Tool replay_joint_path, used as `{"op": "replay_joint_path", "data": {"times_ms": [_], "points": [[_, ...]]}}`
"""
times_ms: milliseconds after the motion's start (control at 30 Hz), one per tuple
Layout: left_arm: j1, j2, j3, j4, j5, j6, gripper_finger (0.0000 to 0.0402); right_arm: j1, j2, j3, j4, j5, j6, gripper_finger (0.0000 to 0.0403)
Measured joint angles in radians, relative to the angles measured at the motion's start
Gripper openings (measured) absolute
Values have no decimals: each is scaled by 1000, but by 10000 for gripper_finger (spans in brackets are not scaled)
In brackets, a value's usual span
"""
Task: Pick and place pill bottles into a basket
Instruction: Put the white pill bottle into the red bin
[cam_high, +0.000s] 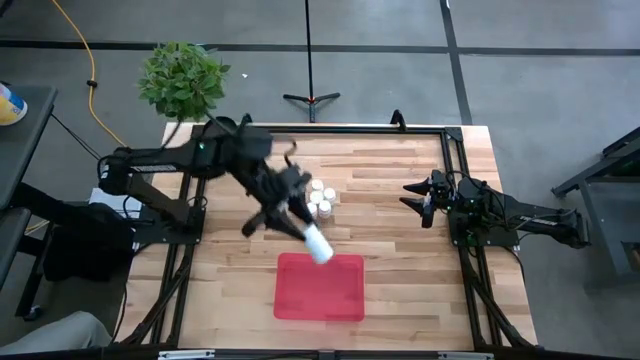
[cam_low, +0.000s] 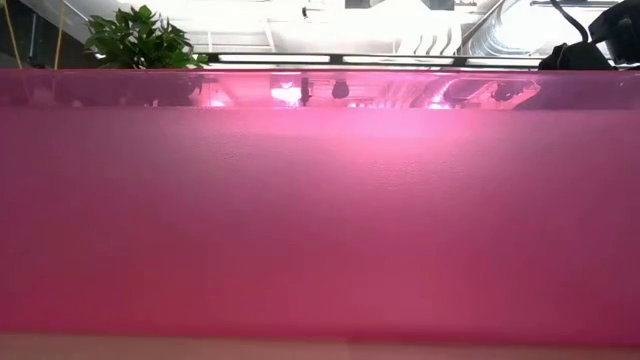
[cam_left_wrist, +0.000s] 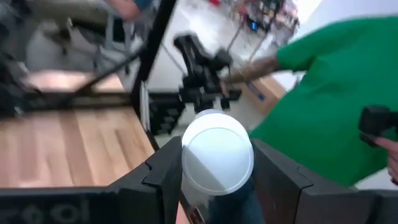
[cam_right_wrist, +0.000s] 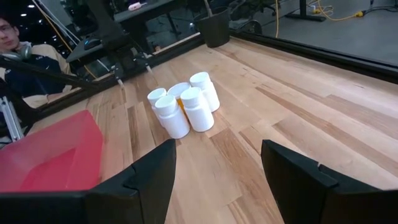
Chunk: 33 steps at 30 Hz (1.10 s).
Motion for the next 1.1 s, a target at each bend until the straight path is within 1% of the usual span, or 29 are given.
{"op": "replay_joint_path", "data": {"times_ms": [300,500,633,733,833,967,1100], "points": [[-173,85,0,-62,-93,0,194,0,0,-1,19,-2,96,226],[-260,137,0,-86,-169,-2,194,0,0,-1,25,-2,101,226],[-289,156,0,-110,-258,-37,194,0,0,-1,31,-2,101,226],[-303,162,0,-144,-369,-43,196,0,0,-1,29,-4,101,226],[-310,162,0,-178,-481,-44,200,0,0,-1,30,-33,101,226],[-307,164,0,-207,-553,-44,193,0,0,-1,14,-79,101,226],[-307,174,0,-208,-584,-42,193,0,0,0,12,-112,97,226]]}}
